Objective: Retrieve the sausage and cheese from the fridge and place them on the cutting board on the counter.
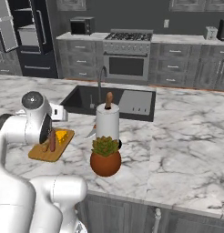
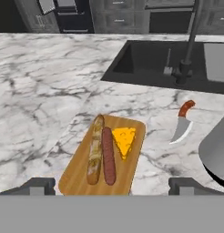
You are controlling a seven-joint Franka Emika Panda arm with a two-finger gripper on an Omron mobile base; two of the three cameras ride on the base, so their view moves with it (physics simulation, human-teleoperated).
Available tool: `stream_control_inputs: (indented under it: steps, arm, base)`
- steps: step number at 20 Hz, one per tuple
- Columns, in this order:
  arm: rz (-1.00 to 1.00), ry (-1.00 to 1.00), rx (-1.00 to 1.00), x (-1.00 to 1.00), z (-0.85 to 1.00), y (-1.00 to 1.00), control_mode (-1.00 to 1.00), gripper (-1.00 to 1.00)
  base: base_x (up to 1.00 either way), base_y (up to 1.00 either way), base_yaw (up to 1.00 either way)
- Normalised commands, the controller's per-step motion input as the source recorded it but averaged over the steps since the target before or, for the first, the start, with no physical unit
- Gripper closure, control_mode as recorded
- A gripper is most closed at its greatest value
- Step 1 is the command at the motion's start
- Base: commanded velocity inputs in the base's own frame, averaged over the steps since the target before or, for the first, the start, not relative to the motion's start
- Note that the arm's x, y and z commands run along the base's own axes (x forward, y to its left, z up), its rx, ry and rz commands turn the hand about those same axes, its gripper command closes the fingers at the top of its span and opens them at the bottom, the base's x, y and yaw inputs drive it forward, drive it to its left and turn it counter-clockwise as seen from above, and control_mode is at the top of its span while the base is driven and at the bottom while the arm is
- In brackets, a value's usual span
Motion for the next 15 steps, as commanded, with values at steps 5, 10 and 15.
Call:
stream_control_inputs:
  steps: [5,10,15]
  arm:
    - [-0.2,0.0,0.0,-0.97,1.0,-0.22,-1.0,-1.0]
    - [-0.2,0.0,0.0,-0.81,0.99,-0.27,-1.0,-1.0]
    - [-0.18,0.0,0.0,-0.53,0.33,-0.54,-1.0,-1.0]
  base:
    - [0.0,0.0,0.0]
    - [0.0,0.0,0.0]
    - [0.0,0.0,0.0]
